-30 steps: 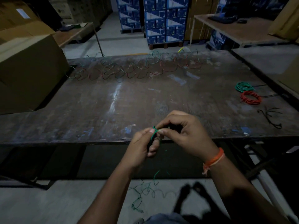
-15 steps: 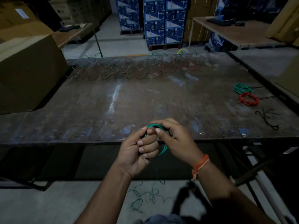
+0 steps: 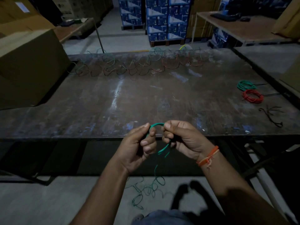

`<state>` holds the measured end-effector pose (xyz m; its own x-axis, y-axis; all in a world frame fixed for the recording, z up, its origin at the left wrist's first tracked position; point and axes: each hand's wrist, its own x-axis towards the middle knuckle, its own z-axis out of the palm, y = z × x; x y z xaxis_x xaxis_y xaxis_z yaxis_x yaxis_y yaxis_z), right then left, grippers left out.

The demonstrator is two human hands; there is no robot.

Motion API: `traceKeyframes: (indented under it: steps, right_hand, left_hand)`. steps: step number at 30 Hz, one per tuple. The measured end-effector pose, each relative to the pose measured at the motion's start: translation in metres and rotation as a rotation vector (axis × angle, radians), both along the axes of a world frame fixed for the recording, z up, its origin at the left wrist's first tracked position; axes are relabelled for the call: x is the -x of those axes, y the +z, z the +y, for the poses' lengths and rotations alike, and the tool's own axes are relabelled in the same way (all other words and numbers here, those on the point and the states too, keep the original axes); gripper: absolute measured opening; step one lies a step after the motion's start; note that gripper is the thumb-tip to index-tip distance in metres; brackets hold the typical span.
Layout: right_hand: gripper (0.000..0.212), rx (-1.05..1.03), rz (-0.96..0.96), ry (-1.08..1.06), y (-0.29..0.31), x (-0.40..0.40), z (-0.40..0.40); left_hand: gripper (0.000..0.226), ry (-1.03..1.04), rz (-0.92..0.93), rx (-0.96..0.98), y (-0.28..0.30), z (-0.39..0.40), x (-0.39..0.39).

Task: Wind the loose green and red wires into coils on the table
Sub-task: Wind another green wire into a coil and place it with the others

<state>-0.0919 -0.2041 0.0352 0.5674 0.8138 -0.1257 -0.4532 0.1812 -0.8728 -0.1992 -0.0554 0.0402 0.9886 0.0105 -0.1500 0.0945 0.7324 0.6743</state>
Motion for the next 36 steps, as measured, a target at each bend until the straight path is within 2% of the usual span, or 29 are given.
traceKeyframes:
  steps: [3, 8, 10, 13, 15, 18, 22, 24, 26, 28, 31, 33, 36]
  right_hand:
    - [0.016, 0.003, -0.018, -0.060, -0.001, 0.004, 0.002]
    - [0.015, -0.030, -0.126, -0.132, -0.004, 0.010, 0.004]
    - [0.016, -0.025, -0.240, -0.136, -0.005, 0.010, 0.004]
    - [0.020, 0.092, -0.496, -0.111, -0.005, 0.006, 0.000]
    - [0.011, 0.168, -0.568, -0.123, -0.012, -0.002, -0.009]
    - [0.009, 0.229, -0.536, -0.184, -0.036, -0.015, -0.028]
    - [0.009, 0.269, -0.368, -0.345, -0.065, -0.021, -0.047]
    - [0.010, 0.366, -0.462, -0.402, -0.071, -0.021, -0.053]
    - [0.014, 0.460, -0.692, -0.318, -0.066, -0.019, -0.054]
    - [0.013, 0.502, -0.917, -0.141, -0.050, -0.014, -0.052]
    - [0.005, 0.446, -1.188, 0.058, -0.019, -0.002, -0.044]
    - [0.007, 0.355, -1.307, 0.109, 0.000, 0.007, -0.038]
    - [0.008, 0.214, -1.349, 0.089, 0.023, 0.019, -0.026]
  left_hand:
    - [0.029, -0.028, -0.011, -0.047, 0.000, 0.005, 0.001]
    - [0.018, -0.245, -0.030, 0.138, 0.001, 0.015, 0.000]
    - [0.017, -0.274, -0.035, 0.199, 0.000, 0.016, 0.001]
    - [0.022, -0.256, -0.047, 0.277, -0.002, 0.020, 0.002]
    - [0.020, -0.215, -0.079, 0.354, -0.003, 0.029, 0.004]
    - [0.018, -0.121, -0.109, 0.432, -0.003, 0.046, 0.007]
    - [0.019, -0.062, -0.166, 0.535, -0.007, 0.063, 0.007]
    - [0.021, -0.013, -0.178, 0.548, -0.010, 0.068, 0.004]
    - [0.026, 0.063, -0.171, 0.522, -0.014, 0.068, 0.001]
    - [0.033, 0.155, -0.160, 0.460, -0.016, 0.063, -0.002]
    - [0.027, 0.336, -0.096, 0.304, -0.008, 0.049, -0.009]
    - [0.019, 0.450, -0.040, 0.144, -0.006, 0.040, -0.014]
    - [0.022, 0.490, -0.015, -0.094, -0.012, 0.024, -0.018]
